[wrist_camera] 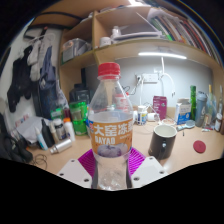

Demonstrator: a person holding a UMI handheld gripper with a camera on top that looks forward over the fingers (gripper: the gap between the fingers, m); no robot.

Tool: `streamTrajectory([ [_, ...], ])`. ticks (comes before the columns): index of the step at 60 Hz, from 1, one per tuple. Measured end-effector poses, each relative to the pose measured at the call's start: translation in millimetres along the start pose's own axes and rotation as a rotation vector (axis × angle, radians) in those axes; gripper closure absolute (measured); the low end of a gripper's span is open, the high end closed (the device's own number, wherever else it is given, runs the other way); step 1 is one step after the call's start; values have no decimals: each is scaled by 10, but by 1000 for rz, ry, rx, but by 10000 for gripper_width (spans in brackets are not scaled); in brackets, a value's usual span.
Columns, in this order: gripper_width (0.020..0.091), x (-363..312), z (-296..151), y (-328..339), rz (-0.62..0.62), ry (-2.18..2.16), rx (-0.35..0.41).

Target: Pour water

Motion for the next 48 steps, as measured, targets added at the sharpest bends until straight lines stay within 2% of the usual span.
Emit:
streamTrajectory([
  [7,716,-70,-426,-125,-112,-376,-12],
  [20,716,-200,-788,-401,-277,-1223,-159],
  [27,718,-283,-1066,-486,-441,-1757,-219],
  [32,718,-244,-1189,-474,-427,-1872,-221],
  [34,718,-212,-1114,-590,-441,-1884,-206],
  [48,717,-69,-1396,-588,-492,-2115,-141],
])
Point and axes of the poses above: the point between the fingertips, and its own axes, seen from behind it with the camera up: x to the right, z down, y backward, against the way the camera looks, the point moved 1 cm from there along y, backward, against the way the camera looks, and after that the axes turned 1 degree about -z, right-handed, at the moved point
